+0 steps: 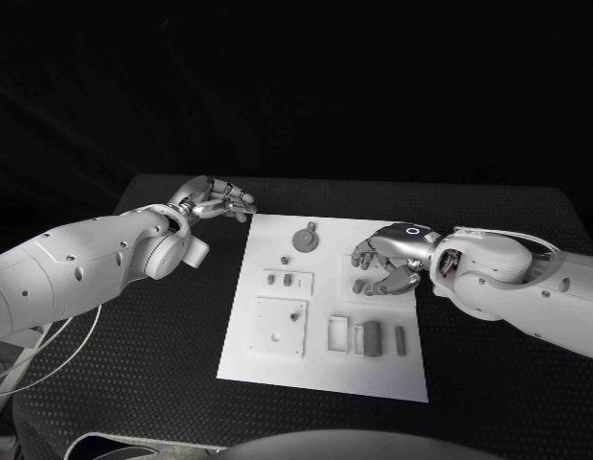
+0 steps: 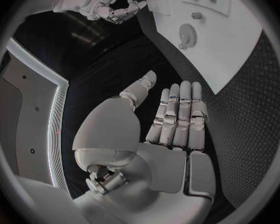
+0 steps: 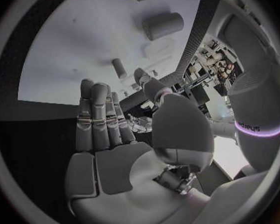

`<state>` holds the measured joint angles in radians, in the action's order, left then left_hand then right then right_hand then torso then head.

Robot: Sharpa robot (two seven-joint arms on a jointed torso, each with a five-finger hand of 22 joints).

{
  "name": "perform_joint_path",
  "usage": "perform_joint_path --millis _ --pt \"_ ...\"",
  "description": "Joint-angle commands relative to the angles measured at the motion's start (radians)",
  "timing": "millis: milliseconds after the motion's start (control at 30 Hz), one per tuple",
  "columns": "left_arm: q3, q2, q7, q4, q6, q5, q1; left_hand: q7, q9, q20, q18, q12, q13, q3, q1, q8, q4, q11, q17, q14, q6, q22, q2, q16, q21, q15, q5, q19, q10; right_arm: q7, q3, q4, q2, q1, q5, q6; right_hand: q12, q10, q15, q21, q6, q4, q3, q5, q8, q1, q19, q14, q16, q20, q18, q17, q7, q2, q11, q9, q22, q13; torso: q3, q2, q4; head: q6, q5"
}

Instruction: Assemble the parts on the task board

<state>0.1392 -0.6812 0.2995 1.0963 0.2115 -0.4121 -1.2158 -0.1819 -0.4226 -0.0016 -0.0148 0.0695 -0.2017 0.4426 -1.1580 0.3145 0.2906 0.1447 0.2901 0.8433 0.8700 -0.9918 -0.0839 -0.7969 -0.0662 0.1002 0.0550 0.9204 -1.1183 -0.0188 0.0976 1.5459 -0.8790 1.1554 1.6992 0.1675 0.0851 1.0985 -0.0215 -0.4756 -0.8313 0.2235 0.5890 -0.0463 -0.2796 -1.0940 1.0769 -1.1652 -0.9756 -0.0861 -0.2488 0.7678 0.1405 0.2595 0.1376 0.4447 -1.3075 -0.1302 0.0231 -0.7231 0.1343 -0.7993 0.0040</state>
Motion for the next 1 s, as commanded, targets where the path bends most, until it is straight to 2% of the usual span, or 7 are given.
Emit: perform_joint_path --millis 33,167,433,667,733,800,1000 --pt "-0.001 0.001 0.014 0.002 -0.009 0.005 0.0 0.005 0.001 0.005 -0.014 0.003 0.001 0.003 0.0 0.005 0.0 -0.002 0.001 0.004 0.0 0.001 0.001 0.005 0.0 0.003 0.003 0.001 -0.003 0.012 0.002 -0.01 0.012 -0.008 0.059 -0.013 -0.004 -0.006 -0.002 -0.006 0.01 -0.007 0.002 -0.003 0.001 0.001 -0.006 0.008 -0.005 0.001 -0.013 -0.002 -0.001 0.01 -0.001 -0.001 -0.025 0.001 -0.0014 0.0 0.0002 0.001 -0.002" --pt "-0.001 0.003 0.015 0.002 -0.012 0.005 0.0 0.005 0.001 0.005 -0.014 0.003 0.002 0.003 0.001 0.005 0.0 -0.002 0.002 0.005 0.0 0.002 0.002 0.005 0.0 0.003 0.003 0.001 -0.003 0.011 0.003 -0.031 0.031 -0.021 0.063 -0.006 -0.003 -0.003 -0.001 -0.01 0.002 -0.01 0.007 -0.003 -0.006 -0.004 -0.006 0.007 -0.01 0.002 -0.013 -0.003 0.006 0.005 -0.002 0.002 -0.025 0.001 -0.0028 -0.001 0.0023 0.0 -0.002" --pt "-0.001 -0.001 0.01 0.003 -0.009 0.005 0.0 0.005 0.001 0.005 -0.014 0.002 0.002 0.002 0.002 0.005 -0.001 -0.002 0.002 0.006 -0.001 0.003 0.003 0.007 0.0 0.003 0.003 0.002 -0.003 0.003 0.004 -0.051 0.057 -0.04 0.065 0.007 0.028 0.055 0.019 -0.034 -0.042 0.006 0.007 -0.003 -0.034 -0.024 0.008 -0.015 -0.029 0.011 -0.013 -0.008 0.026 -0.039 -0.024 0.011 -0.025 -0.015 -0.0034 0.0 0.0024 -0.005 0.004" --pt "-0.001 -0.001 0.008 0.004 -0.019 0.005 0.0 0.005 0.001 0.005 -0.015 0.002 0.002 0.004 0.004 0.005 -0.001 -0.002 0.004 0.009 0.0 0.005 0.008 0.009 -0.001 0.003 0.004 0.004 -0.003 0.003 0.004 -0.055 0.063 -0.043 0.071 -0.004 0.052 0.106 0.037 -0.05 -0.084 0.021 0.002 -0.003 -0.056 -0.025 0.016 -0.027 -0.039 0.018 -0.013 -0.014 0.013 -0.076 -0.043 0.017 -0.025 -0.03 -0.005 -0.001 0.0033 -0.008 0.005" --pt "-0.001 -0.001 0.008 0.004 -0.02 0.005 0.0 0.005 0.002 0.005 -0.015 0.002 0.002 0.004 0.004 0.005 -0.001 -0.002 0.004 0.009 0.0 0.005 0.01 0.01 -0.001 0.002 0.004 0.004 -0.003 0.006 0.004 -0.054 0.064 -0.044 0.077 -0.001 0.055 0.114 0.04 -0.051 -0.09 0.023 0.002 -0.003 -0.059 -0.026 0.016 -0.028 -0.039 0.018 -0.013 -0.015 0.011 -0.082 -0.046 0.018 -0.025 -0.032 -0.004 0.0 0.0018 -0.009 0.007" --pt "-0.001 -0.002 0.008 0.005 -0.019 0.005 0.0 0.005 0.002 0.005 -0.015 0.002 0.002 0.005 0.004 0.005 -0.001 -0.002 0.005 0.01 0.0 0.006 0.011 0.01 -0.001 0.002 0.004 0.005 -0.003 0.009 0.004 -0.054 0.065 -0.045 0.081 0.0 0.066 0.134 0.048 -0.057 -0.106 0.03 0.005 -0.003 -0.067 -0.033 0.02 -0.033 -0.043 0.021 -0.013 -0.015 0.003 -0.114 -0.054 0.021 -0.025 -0.039 -0.0038 0.0 0.0012 -0.01 0.007" --pt "-0.001 -0.003 0.009 0.005 -0.021 0.005 0.0 0.005 0.002 0.005 -0.015 0.002 0.002 0.005 0.005 0.005 -0.001 -0.002 0.005 0.011 -0.001 0.006 0.012 0.011 -0.002 0.002 0.004 0.005 -0.003 0.012 0.004 -0.052 0.067 -0.047 0.09 0.002 0.072 0.154 0.057 -0.073 -0.128 0.059 0.003 -0.003 -0.074 -0.035 0.03 -0.046 -0.059 0.026 -0.013 -0.014 -0.006 -0.165 -0.063 0.021 -0.025 -0.048 -0.0031 0.0 -0.0009 -0.009 0.006"
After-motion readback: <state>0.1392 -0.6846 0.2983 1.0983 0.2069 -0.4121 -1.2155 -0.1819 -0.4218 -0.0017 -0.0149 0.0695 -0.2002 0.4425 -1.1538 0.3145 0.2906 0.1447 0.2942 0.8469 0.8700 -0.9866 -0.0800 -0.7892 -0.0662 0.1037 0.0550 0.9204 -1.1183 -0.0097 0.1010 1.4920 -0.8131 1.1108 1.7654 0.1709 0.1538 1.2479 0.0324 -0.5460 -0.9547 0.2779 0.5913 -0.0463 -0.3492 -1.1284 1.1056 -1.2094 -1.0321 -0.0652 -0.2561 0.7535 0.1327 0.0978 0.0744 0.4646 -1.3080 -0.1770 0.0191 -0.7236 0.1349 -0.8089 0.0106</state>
